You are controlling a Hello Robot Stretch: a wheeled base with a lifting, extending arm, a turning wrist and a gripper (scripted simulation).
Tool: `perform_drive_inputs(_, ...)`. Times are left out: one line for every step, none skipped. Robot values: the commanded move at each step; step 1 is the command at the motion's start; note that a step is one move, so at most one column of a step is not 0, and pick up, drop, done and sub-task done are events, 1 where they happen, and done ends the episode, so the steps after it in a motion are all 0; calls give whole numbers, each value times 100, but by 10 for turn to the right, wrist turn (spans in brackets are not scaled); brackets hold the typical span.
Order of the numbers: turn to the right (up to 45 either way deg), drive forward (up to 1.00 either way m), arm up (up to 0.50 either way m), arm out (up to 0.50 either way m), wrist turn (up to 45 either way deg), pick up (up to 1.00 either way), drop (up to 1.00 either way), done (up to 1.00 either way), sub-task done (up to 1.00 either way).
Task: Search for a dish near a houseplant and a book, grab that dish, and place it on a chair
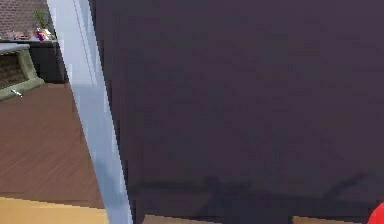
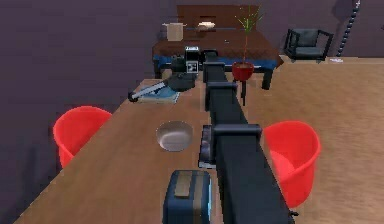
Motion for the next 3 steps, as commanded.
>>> perform_drive_inputs(0, 0, 0, 0, 360, 0, 0, 0, 0)
perform_drive_inputs(0, 0, -30, 0, 0, 0, 0, 0, 0)
perform_drive_inputs(0, 0, 0, 0, 0, 100, 0, 0, 0)
